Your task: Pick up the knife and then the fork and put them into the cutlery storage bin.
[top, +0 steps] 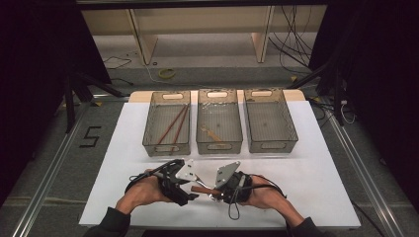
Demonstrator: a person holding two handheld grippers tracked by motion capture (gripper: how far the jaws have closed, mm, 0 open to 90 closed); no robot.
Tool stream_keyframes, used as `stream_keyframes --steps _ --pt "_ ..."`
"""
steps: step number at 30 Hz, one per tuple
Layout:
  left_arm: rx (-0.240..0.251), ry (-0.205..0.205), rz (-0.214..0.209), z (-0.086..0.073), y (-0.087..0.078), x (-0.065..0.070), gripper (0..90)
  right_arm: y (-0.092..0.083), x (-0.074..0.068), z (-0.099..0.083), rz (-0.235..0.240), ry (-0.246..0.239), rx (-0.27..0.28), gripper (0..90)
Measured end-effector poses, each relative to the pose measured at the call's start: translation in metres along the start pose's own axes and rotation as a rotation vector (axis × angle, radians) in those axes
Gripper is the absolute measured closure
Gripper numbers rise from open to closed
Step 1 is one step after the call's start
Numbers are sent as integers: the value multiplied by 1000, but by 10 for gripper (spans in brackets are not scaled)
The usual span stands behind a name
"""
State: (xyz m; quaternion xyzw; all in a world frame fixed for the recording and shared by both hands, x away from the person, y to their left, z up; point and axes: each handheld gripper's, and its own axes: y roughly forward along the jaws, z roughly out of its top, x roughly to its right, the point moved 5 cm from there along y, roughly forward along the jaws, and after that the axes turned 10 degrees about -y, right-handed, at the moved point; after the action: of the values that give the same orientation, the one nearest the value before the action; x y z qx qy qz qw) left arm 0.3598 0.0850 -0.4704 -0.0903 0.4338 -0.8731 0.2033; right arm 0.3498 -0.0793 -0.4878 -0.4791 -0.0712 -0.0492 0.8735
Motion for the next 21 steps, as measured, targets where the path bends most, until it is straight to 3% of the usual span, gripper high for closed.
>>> stream_keyframes --steps 15,21 --pt "161 -184 23 -10 -3 -19 240 -17 12 -9 -49 56 25 776" --pt "235 -266 46 -22 0 -20 231 -28 26 -15 -94 119 41 777"
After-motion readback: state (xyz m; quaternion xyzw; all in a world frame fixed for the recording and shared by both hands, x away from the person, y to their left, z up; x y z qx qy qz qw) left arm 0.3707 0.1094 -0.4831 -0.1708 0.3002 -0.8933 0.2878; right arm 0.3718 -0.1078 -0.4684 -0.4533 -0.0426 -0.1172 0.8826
